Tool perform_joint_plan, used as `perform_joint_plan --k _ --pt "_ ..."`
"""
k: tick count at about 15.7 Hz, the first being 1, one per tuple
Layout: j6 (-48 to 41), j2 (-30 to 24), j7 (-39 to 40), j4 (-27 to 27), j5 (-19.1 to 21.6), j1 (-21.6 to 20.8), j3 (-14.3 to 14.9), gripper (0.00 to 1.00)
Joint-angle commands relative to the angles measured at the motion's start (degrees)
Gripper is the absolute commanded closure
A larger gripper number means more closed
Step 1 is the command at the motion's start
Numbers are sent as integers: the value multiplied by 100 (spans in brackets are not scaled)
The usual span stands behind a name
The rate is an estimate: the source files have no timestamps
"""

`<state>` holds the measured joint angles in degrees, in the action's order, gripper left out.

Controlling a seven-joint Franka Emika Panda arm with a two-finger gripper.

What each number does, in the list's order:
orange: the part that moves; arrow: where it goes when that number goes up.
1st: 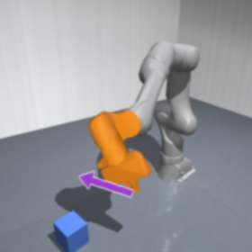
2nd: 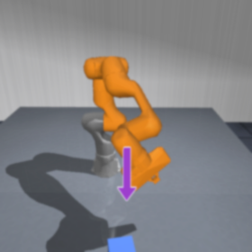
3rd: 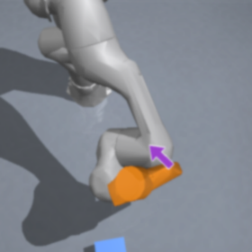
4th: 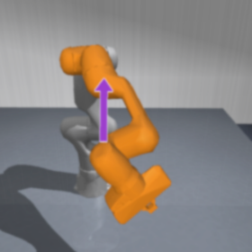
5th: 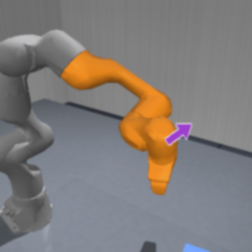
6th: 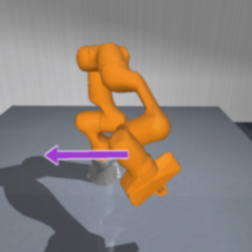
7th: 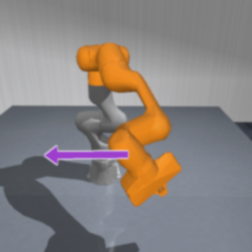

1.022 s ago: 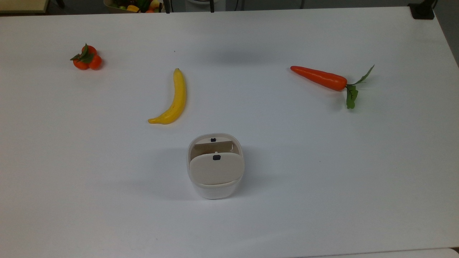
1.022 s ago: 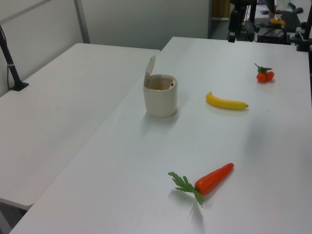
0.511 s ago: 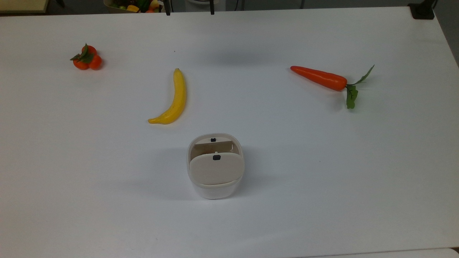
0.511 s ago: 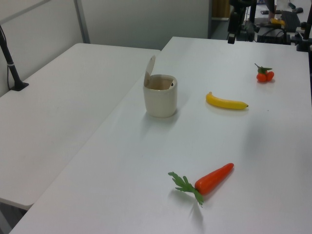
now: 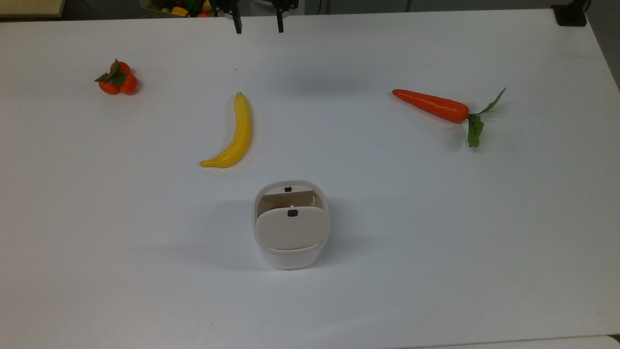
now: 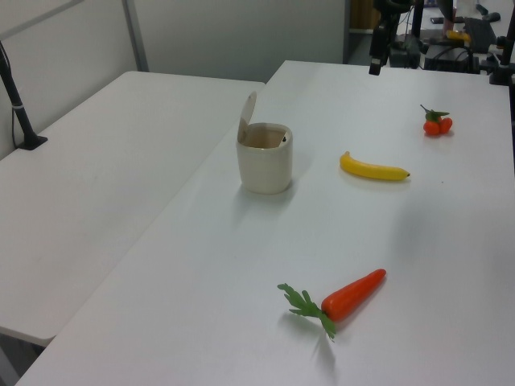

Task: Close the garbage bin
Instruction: 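Move the gripper toward the raised lid of the cream bin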

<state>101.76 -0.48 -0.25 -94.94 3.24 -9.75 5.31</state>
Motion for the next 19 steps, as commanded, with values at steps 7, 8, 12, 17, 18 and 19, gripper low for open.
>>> perform_joint_plan --k 7,8,12,17,18,19 --pt "494 74 113 -103 256 9 40 100" --pt "564 162 113 -95 256 0 40 100" --pt "1152 382 25 -112 264 -35 5 100" --pt "2548 742 16 -42 554 0 5 100" --pt "2768 804 51 2 555 0 5 100" --pt "2953 891 60 72 546 0 5 100"
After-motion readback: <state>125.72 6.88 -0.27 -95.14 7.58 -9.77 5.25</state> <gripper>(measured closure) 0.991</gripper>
